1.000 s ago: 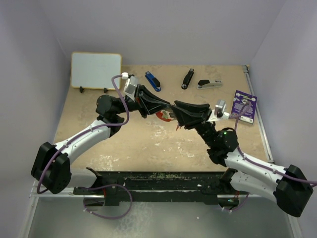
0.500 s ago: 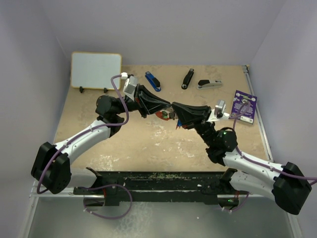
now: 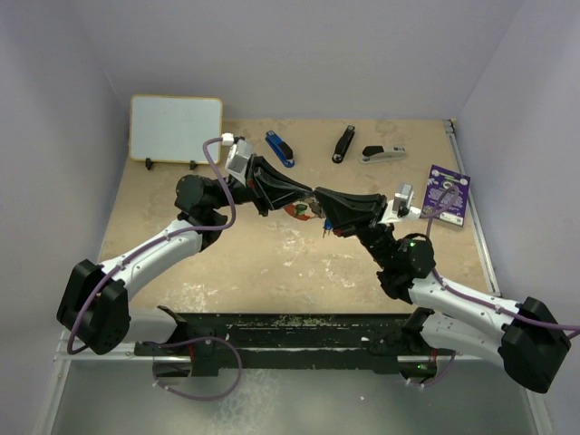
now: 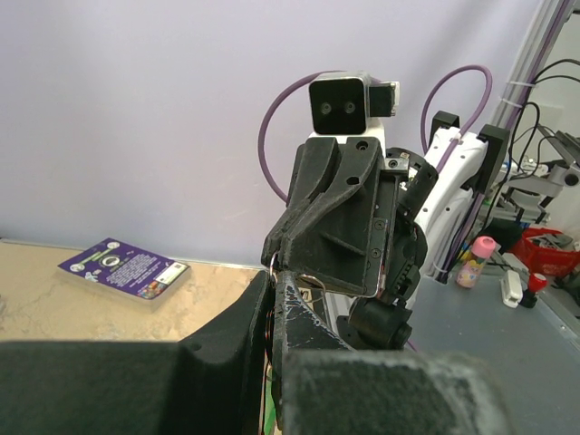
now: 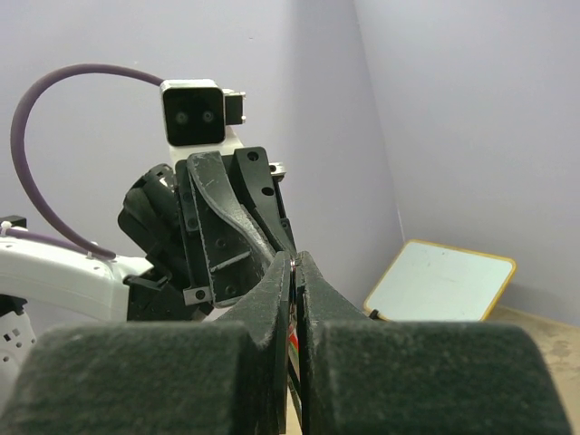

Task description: Put the keys on the keyring

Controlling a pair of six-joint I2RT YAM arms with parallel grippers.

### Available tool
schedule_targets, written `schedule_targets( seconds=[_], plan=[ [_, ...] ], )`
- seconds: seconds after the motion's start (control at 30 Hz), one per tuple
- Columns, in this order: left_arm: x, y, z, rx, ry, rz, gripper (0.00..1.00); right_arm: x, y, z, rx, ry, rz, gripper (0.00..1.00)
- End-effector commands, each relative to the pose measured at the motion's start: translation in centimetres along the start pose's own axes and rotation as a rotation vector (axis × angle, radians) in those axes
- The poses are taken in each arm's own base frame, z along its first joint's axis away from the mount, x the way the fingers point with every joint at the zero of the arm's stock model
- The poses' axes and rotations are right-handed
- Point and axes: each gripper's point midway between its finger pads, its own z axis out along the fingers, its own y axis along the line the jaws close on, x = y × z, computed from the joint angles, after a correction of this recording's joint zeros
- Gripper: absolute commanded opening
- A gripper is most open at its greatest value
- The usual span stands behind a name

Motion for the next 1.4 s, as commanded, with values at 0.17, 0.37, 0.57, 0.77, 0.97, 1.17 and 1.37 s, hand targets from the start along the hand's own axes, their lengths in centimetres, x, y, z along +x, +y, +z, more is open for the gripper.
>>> schedule_targets(
  seconds=[0.17, 0.37, 0.57, 0.77, 0.97, 1.17, 1.37],
  plan=[
    [-1.6, -1.4, 0.1, 0.038, -0.037, 0.047, 0.03, -4.2, 1.8, 1.8, -0.068, -0.139, -0.023, 0.0],
    [-1.4, -1.3, 0.1, 0.038, -0.03, 0.046, 0.03, -4.0, 1.9, 2.3, -0.078, -0.145, -0.009, 0.0],
    [-1.4, -0.9, 0.0, 0.015, -0.027, 0.066, 0.03, -3.8, 0.3, 2.4, 0.028, -0.101, 0.004, 0.0],
    [-1.6, -0.5, 0.1, 0.006, -0.027, 0.097, 0.04, -3.7, -0.7, 1.5, 0.134, -0.005, 0.027, 0.0],
    [-1.1, 0.2, 0.1, -0.017, -0.014, 0.086, 0.07, -3.5, -1.6, 0.3, 0.233, 0.075, 0.074, 0.0],
    [-1.0, 0.4, 0.1, -0.019, -0.006, 0.102, 0.08, -3.6, -2.1, 0.2, 0.301, 0.141, 0.08, 0.0],
    [-0.4, 0.8, 0.0, -0.031, 0.007, 0.093, 0.11, -4.0, -2.0, 0.8, 0.31, 0.14, 0.101, 0.0]
  ],
)
